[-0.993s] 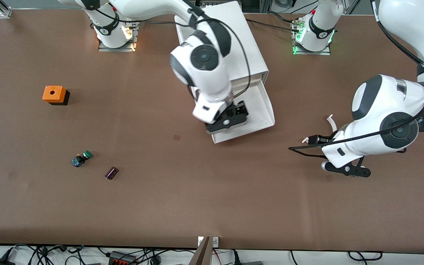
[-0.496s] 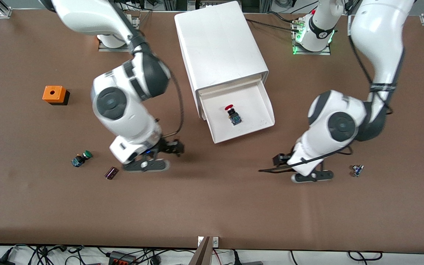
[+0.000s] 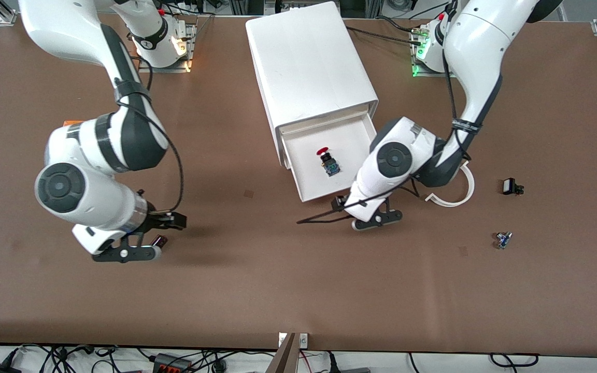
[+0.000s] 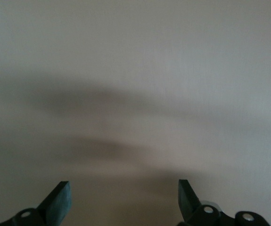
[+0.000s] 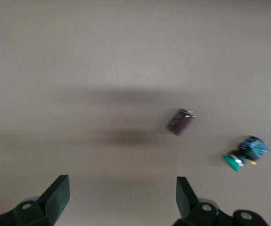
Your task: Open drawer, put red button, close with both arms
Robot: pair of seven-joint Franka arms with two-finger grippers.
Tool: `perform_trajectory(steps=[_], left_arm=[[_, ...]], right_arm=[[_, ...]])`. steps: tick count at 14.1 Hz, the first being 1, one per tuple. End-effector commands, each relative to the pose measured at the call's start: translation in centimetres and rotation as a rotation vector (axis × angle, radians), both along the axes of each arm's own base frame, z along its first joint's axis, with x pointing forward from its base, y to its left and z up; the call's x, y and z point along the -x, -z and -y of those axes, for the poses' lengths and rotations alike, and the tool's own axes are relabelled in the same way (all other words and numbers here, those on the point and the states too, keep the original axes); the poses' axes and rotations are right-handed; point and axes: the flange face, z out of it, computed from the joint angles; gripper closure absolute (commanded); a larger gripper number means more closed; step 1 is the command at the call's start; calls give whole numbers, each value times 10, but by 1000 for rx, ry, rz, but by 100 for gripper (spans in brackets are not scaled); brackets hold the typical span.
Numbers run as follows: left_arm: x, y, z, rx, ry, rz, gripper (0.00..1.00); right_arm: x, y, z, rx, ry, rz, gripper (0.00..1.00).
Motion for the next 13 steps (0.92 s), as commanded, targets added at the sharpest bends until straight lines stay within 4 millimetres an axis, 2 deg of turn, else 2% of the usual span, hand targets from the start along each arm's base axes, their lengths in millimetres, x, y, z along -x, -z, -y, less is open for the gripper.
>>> perform_trajectory(steps=[1, 4, 7, 10, 13], left_arm=[[40, -15, 22, -52, -2, -115, 0], [74, -17, 48, -83, 72, -203, 0], [97, -17, 65, -75, 105, -276, 0], [111, -21, 67, -32, 62, -435, 0], [112, -23, 65, -41, 67, -455, 0]], right_arm=[[5, -21, 52, -4, -37, -3, 0], [4, -51, 98, -17, -36, 30, 0], [22, -85, 126, -3, -2, -10, 0], [45, -116, 160, 0, -9, 0, 0], [71, -141, 181, 4, -17, 16, 0]])
